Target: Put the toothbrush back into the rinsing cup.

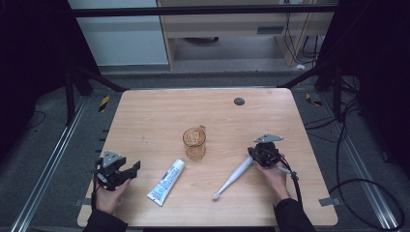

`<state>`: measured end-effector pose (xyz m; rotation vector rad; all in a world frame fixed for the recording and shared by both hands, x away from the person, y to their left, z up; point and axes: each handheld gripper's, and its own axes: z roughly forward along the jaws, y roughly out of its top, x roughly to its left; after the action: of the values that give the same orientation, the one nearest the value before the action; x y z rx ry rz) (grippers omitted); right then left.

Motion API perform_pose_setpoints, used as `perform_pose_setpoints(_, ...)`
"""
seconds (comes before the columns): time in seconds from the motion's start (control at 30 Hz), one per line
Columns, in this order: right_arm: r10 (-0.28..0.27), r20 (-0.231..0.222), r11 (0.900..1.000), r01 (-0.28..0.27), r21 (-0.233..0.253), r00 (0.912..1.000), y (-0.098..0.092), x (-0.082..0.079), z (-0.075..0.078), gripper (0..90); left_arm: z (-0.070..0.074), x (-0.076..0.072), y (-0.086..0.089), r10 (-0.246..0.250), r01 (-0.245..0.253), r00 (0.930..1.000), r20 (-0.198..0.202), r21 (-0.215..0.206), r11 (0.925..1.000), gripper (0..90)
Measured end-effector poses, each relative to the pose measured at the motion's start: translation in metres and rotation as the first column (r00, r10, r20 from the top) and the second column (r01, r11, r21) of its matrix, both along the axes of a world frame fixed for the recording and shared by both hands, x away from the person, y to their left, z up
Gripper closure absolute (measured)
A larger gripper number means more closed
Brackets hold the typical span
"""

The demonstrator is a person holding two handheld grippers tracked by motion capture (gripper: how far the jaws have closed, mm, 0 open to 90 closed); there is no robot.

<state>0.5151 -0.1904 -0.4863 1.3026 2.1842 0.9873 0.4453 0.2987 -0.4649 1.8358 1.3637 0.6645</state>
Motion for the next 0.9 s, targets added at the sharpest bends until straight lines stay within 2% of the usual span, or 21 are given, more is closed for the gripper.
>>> perform_pose_setpoints(0.6,0.002,-0.012,0.998,-0.002,-0.058,0.9999,-0.010,-0.016,0.003,89.6,0.001,-0.001,0.001,-0.001,0.001,1.0000,0.000,0.008,1.0000,37.9)
perform_pose_setpoints(0.9,0.014,-0.039,0.997,-0.017,-0.078,0.9991,-0.014,-0.027,0.002,89.4,0.001,-0.001,0.001,0.003,-0.003,1.0000,0.001,0.007,1.0000,38.1)
